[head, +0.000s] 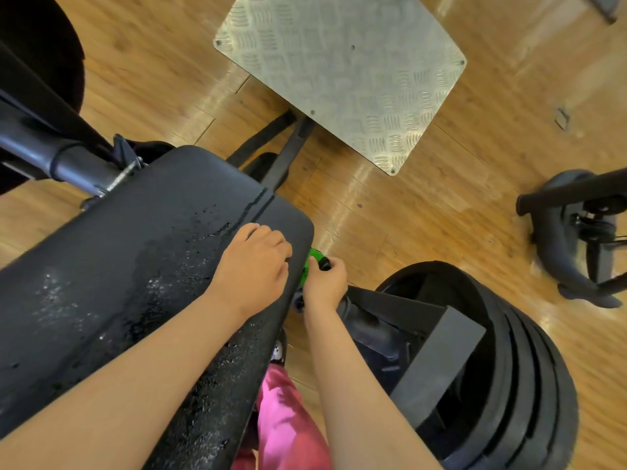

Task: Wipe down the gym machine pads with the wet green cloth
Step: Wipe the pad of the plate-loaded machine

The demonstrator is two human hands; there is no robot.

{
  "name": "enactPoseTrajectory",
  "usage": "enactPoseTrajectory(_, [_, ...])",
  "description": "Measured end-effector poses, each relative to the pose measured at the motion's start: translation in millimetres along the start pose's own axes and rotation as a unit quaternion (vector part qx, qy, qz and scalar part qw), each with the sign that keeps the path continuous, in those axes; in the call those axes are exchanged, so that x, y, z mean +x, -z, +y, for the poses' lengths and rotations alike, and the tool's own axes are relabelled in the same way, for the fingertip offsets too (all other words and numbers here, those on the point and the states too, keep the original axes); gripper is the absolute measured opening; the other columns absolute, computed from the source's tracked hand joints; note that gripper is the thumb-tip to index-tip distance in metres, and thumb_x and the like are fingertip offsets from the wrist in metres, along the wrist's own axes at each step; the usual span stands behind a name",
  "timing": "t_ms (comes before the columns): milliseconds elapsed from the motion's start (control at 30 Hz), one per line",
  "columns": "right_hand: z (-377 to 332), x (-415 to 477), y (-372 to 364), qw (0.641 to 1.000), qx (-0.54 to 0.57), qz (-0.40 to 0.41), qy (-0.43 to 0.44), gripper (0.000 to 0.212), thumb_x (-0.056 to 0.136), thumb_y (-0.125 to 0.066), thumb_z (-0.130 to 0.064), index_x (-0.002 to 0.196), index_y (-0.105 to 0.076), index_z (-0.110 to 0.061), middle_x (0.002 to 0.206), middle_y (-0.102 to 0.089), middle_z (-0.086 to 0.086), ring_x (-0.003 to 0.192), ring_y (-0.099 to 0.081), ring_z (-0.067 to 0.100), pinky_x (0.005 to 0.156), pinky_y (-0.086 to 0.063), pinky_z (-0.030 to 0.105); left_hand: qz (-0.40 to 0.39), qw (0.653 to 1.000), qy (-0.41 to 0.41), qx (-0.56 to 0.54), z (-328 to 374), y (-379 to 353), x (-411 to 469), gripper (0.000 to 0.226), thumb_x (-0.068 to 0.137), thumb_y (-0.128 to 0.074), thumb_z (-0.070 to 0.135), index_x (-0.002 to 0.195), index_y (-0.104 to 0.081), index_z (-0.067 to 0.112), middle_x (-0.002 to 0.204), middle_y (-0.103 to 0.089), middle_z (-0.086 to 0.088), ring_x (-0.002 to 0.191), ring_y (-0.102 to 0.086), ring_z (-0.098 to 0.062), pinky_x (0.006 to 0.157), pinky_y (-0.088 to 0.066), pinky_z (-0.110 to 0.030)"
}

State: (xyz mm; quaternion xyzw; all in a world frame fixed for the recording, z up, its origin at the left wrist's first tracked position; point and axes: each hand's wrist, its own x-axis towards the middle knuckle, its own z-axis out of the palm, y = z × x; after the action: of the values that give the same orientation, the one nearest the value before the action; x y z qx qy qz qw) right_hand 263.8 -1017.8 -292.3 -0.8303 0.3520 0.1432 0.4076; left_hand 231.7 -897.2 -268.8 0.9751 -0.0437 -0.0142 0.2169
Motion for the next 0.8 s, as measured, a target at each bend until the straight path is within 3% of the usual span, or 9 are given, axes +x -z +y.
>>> enactPoseTrajectory(133, [-5, 2, 2, 1.000, 0.013, 0.004, 0.004, 0.015, 0.094, -0.062, -0.020, 0.099, -0.049, -0.013, 0.092, -0.057, 0.000, 0.085, -0.054, 0.017, 0.070, -0.038, 0.027, -0.007, 1.000, -0.002, -0.009, 0, 2, -4, 0.015, 0.078, -0.066, 0.016, 0.092, -0.070, 0.015, 0.090, -0.066, 0.001, 0.089, -0.060, -0.022, 0.098, -0.030, -0.033])
enactPoseTrajectory(333, [-4, 7, 11, 0.998, -0.031, -0.019, 0.048, 0.014, 0.091, -0.066, -0.020, 0.092, -0.054, -0.013, 0.085, -0.058, -0.002, 0.080, -0.055, 0.017, 0.067, -0.042, 0.028, -0.006, 0.999, 0.004, -0.032, 0, 5, -4, 0.013, 0.077, -0.068, 0.014, 0.090, -0.070, 0.015, 0.089, -0.067, 0.001, 0.088, -0.061, -0.022, 0.097, -0.027, -0.031])
enactPoseTrajectory(467, [11, -13, 19, 0.998, -0.006, -0.040, 0.049, 0.011, 0.091, -0.067, -0.016, 0.090, -0.057, -0.011, 0.079, -0.057, -0.004, 0.072, -0.053, 0.013, 0.058, -0.047, 0.019, -0.001, 0.999, 0.002, -0.038, -4, 4, 5, 0.014, 0.077, -0.068, 0.013, 0.091, -0.069, 0.014, 0.089, -0.067, 0.000, 0.086, -0.061, -0.023, 0.099, -0.026, -0.032])
enactPoseTrajectory(567, [28, -37, 29, 0.996, 0.033, -0.072, 0.037, 0.008, 0.091, -0.066, -0.016, 0.096, -0.061, -0.015, 0.086, -0.062, -0.008, 0.082, -0.059, 0.011, 0.070, -0.049, 0.023, -0.023, 0.999, 0.015, -0.033, -9, 5, 13, 0.019, 0.083, -0.064, 0.015, 0.101, -0.067, 0.013, 0.102, -0.067, -0.001, 0.098, -0.060, -0.023, 0.107, -0.025, -0.034])
enactPoseTrajectory(667, [31, -42, 34, 0.994, 0.050, -0.092, 0.029, 0.014, 0.091, -0.066, -0.016, 0.104, -0.061, -0.016, 0.095, -0.062, -0.010, 0.084, -0.059, 0.003, 0.066, -0.047, 0.013, -0.062, 0.997, 0.031, -0.023, -13, 7, 18, 0.029, 0.090, -0.055, 0.022, 0.117, -0.062, 0.014, 0.119, -0.062, 0.001, 0.116, -0.053, -0.018, 0.115, -0.017, -0.034])
enactPoseTrajectory(800, [12, -18, 26, 0.996, 0.027, -0.053, 0.063, 0.013, 0.090, -0.067, -0.016, 0.099, -0.059, -0.020, 0.093, -0.061, -0.010, 0.088, -0.061, 0.012, 0.074, -0.052, 0.025, -0.077, 0.996, 0.030, -0.016, -15, 7, 22, 0.035, 0.094, -0.049, 0.028, 0.126, -0.056, 0.017, 0.127, -0.057, 0.005, 0.123, -0.047, -0.014, 0.117, -0.011, -0.031])
